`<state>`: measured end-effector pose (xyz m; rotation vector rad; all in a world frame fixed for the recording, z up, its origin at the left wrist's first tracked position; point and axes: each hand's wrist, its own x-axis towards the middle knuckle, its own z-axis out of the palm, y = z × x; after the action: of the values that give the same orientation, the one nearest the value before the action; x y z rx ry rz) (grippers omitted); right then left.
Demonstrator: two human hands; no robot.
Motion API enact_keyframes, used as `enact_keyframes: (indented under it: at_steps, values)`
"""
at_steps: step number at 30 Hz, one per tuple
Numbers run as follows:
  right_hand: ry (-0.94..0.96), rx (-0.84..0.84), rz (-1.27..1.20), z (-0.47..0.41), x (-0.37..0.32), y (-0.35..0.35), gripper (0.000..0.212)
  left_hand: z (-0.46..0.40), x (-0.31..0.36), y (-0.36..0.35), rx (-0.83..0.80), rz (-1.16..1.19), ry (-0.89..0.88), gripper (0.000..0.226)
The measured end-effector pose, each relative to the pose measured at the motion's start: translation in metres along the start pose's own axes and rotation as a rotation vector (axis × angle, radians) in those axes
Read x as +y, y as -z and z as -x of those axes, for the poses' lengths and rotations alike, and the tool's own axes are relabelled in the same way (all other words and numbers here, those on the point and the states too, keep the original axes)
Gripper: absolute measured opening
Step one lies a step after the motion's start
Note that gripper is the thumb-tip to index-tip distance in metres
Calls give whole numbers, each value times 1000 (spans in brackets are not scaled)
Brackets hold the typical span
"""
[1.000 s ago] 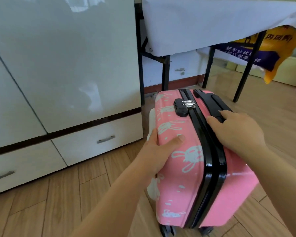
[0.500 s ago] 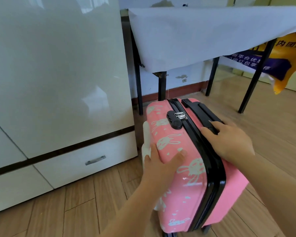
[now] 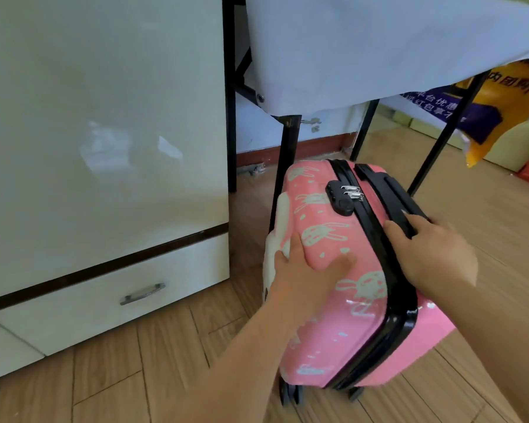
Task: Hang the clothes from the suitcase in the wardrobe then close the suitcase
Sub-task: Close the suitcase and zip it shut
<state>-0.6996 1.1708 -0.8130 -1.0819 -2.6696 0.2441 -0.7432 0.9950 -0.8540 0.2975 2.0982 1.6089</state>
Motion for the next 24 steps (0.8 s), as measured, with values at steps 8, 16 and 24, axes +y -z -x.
enact_keyframes:
  at_steps: [8, 16, 24]
  values:
    - [-91, 97, -35, -78, 21, -9, 45, -80, 27, -37, 26, -31, -140, 75]
    - [68, 76, -103, -179, 10, -31, 38, -140, 56, -67, 178, -99, -144, 52]
    - [227, -133, -404, -226, 28, -28, 75, -185, 78, -80, 272, -268, -98, 51]
